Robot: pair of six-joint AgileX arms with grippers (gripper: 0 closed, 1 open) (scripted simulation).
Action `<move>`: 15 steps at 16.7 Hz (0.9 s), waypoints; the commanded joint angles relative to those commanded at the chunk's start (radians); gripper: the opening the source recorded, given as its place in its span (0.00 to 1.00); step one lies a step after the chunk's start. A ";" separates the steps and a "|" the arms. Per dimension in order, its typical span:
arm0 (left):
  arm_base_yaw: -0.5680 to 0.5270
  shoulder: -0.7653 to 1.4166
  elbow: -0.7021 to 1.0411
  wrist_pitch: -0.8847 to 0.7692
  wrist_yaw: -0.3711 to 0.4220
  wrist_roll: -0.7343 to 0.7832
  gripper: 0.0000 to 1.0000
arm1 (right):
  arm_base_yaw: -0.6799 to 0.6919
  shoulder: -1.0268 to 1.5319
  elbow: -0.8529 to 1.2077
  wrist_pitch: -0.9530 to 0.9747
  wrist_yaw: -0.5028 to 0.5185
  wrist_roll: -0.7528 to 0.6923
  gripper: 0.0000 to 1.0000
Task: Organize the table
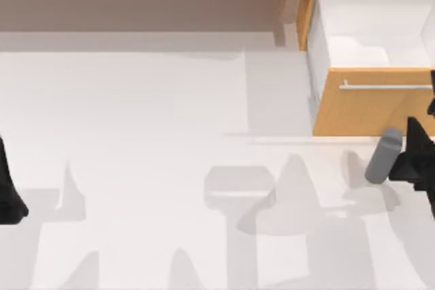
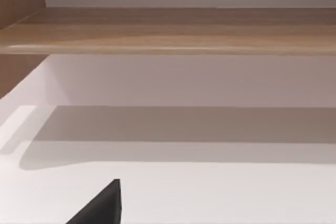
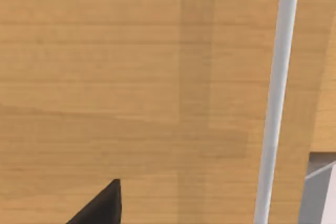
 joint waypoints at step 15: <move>0.000 0.000 0.000 0.000 0.000 0.000 1.00 | -0.038 0.016 0.094 -0.077 -0.038 0.000 0.77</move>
